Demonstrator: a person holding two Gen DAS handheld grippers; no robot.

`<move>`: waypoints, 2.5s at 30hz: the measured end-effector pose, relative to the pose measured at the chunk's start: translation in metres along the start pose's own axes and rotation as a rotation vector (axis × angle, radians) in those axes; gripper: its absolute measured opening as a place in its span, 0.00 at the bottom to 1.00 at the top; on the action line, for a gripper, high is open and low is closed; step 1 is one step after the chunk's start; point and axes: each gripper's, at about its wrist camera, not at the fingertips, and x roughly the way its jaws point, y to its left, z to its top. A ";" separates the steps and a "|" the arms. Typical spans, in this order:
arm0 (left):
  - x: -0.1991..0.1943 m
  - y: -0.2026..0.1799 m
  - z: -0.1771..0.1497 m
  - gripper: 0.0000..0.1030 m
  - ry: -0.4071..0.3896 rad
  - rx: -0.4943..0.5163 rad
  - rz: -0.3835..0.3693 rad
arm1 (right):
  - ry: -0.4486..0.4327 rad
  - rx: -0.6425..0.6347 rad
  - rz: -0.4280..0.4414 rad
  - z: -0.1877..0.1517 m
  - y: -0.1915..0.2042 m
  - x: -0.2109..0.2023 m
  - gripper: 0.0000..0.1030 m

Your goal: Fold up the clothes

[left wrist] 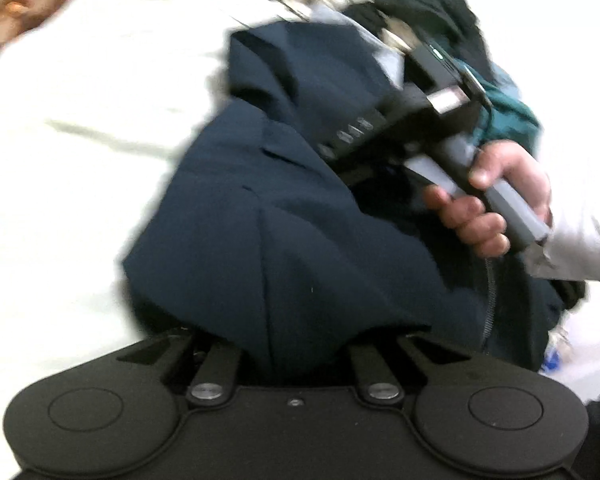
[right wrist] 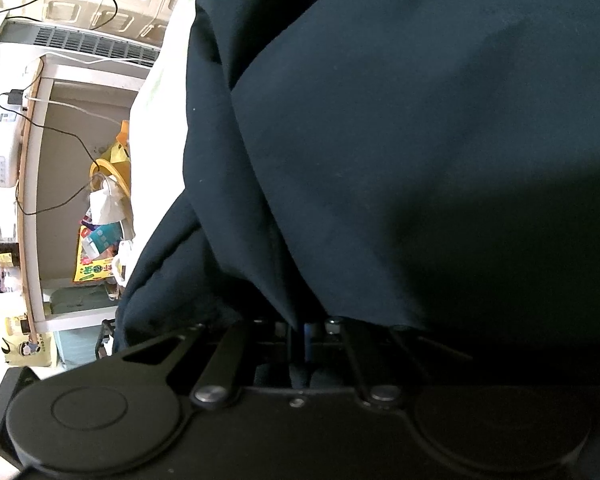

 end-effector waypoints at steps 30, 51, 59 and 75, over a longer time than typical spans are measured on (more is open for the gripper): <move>-0.074 0.043 -0.006 0.00 -0.038 -0.102 0.187 | -0.163 -0.052 -0.075 0.032 0.046 -0.006 0.01; -0.006 0.050 0.017 0.52 -0.349 -0.693 -0.011 | -0.042 0.000 0.098 0.025 0.030 -0.014 0.72; -0.028 0.058 0.017 0.06 -0.347 -0.645 0.185 | -0.026 -0.056 0.109 0.011 0.052 -0.001 0.18; -0.057 0.119 0.019 0.08 -0.327 -0.556 0.432 | -0.034 -0.158 0.110 0.001 0.083 0.014 0.44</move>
